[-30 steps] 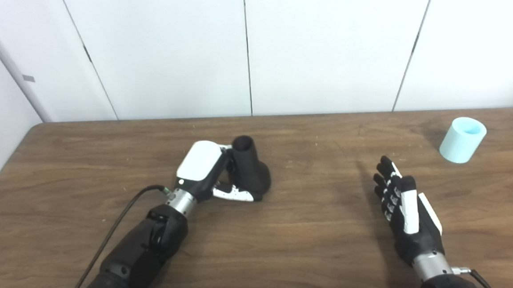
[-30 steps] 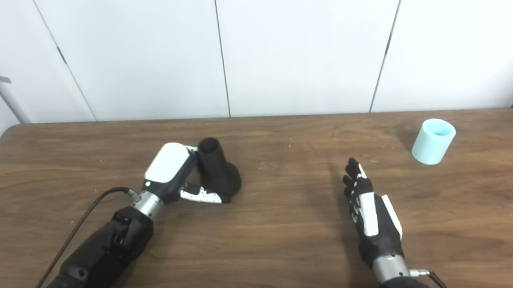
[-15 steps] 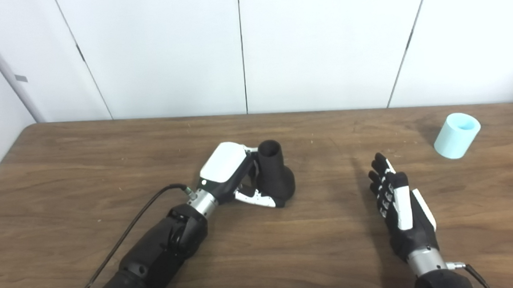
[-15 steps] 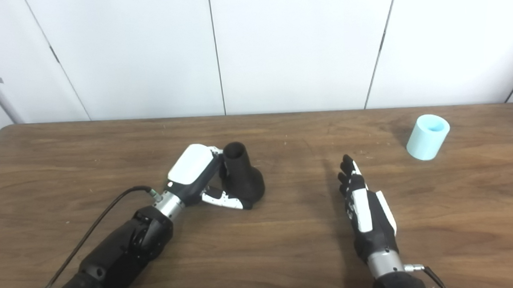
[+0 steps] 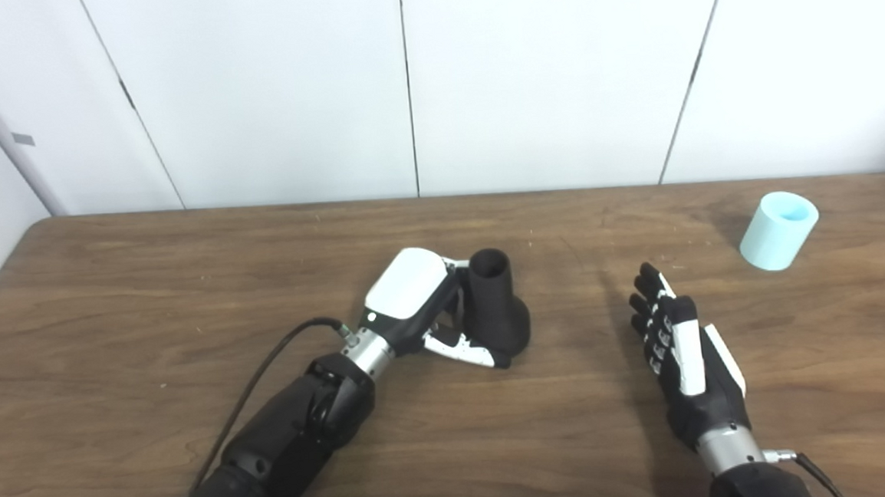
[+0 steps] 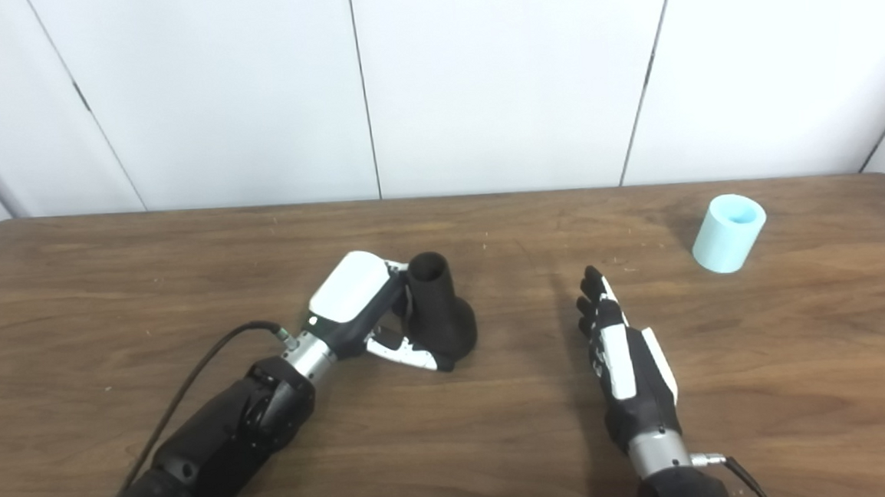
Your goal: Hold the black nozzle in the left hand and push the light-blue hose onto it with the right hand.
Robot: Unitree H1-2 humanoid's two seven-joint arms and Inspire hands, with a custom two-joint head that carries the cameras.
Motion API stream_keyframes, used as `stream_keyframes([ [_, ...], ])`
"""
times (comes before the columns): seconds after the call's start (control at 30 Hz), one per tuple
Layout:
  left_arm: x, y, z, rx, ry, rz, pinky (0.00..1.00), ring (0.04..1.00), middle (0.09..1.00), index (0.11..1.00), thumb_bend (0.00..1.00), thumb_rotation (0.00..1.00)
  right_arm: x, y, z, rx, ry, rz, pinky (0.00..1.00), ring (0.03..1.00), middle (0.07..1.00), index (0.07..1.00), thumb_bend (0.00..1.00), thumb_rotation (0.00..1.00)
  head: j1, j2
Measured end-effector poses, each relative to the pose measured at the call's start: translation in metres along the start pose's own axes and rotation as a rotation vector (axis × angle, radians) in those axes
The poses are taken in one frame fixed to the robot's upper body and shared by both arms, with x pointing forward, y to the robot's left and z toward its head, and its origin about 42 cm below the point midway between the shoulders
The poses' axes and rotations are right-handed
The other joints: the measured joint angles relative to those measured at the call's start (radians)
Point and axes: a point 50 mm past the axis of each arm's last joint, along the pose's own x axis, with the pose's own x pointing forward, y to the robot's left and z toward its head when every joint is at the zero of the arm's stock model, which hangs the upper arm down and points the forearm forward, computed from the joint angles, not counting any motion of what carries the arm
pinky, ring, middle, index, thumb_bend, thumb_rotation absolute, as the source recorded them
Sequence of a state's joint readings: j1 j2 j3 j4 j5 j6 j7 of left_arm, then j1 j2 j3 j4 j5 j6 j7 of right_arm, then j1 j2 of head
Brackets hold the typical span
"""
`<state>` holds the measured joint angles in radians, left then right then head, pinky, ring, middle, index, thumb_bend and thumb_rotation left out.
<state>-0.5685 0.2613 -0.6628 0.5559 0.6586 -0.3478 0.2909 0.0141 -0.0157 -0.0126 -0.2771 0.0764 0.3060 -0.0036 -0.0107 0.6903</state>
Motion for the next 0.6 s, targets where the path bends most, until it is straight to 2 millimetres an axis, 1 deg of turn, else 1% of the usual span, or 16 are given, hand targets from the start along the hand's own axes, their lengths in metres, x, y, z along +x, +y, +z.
stream_keyframes([
  [0.13,0.001,-0.001,0.001,-0.009,-0.003,-0.012,0.24,0.32,0.321,0.3,0.65,0.44,0.0,-0.002,0.002,0.005,0.004,-0.005,1.0,1.0,1.0,1.0,0.71,1.0,0.006,-0.005],
  [0.2,0.001,-0.001,0.002,-0.014,-0.006,-0.014,0.25,0.318,0.322,0.302,0.65,0.44,0.0,-0.005,0.006,0.014,0.014,-0.01,1.0,1.0,1.0,1.0,0.7,1.0,0.006,-0.006],
  [0.23,0.001,-0.001,0.002,-0.019,-0.007,-0.015,0.25,0.317,0.323,0.303,0.65,0.44,0.0,-0.008,0.008,0.016,0.017,-0.016,1.0,1.0,1.0,0.987,0.7,1.0,0.006,-0.008],
  [0.27,0.001,-0.001,0.002,-0.023,-0.008,-0.015,0.25,0.307,0.315,0.297,0.65,0.44,0.0,-0.011,0.011,0.017,0.021,-0.026,1.0,0.972,0.984,0.926,0.68,0.99,0.005,-0.008],
  [0.3,0.001,-0.001,0.001,-0.026,-0.009,-0.016,0.25,0.305,0.314,0.296,0.65,0.44,0.001,-0.014,0.016,0.017,0.016,-0.037,1.0,0.968,0.98,0.917,0.68,0.99,0.005,-0.008],
  [0.33,0.0,-0.001,0.001,-0.027,-0.01,-0.017,0.25,0.3,0.31,0.292,0.65,0.44,0.002,-0.016,0.021,0.017,0.005,-0.051,1.0,0.945,0.953,0.888,0.68,0.98,0.003,-0.011],
  [0.37,0.0,0.0,0.001,-0.029,-0.012,-0.017,0.25,0.299,0.309,0.291,0.65,0.44,0.004,-0.017,0.028,0.015,-0.01,-0.066,0.97,0.919,0.922,0.865,0.68,0.97,0.002,-0.012],
  [0.4,0.0,0.0,0.0,-0.03,-0.012,-0.019,0.25,0.299,0.31,0.294,0.65,0.44,0.006,-0.019,0.035,0.012,-0.033,-0.079,0.95,0.895,0.893,0.844,0.7,0.95,0.002,-0.014],
  [0.5,-0.001,0.001,-0.001,-0.031,-0.015,-0.022,0.24,0.301,0.314,0.3,0.65,0.43,0.017,-0.021,0.056,-0.009,-0.1,-0.098,0.87,0.824,0.811,0.793,0.71,0.81,0.003,-0.017],
  [0.57,-0.001,0.001,0.0,-0.032,-0.018,-0.025,0.23,0.299,0.314,0.299,0.65,0.43,0.025,-0.024,0.068,-0.046,-0.137,-0.099,0.84,0.804,0.796,0.788,0.71,0.76,0.003,-0.017],
  [0.6,-0.001,0.001,0.0,-0.032,-0.02,-0.026,0.22,0.297,0.313,0.293,0.65,0.43,0.028,-0.027,0.074,-0.076,-0.154,-0.101,0.81,0.786,0.792,0.785,0.72,0.72,0.005,-0.017],
])
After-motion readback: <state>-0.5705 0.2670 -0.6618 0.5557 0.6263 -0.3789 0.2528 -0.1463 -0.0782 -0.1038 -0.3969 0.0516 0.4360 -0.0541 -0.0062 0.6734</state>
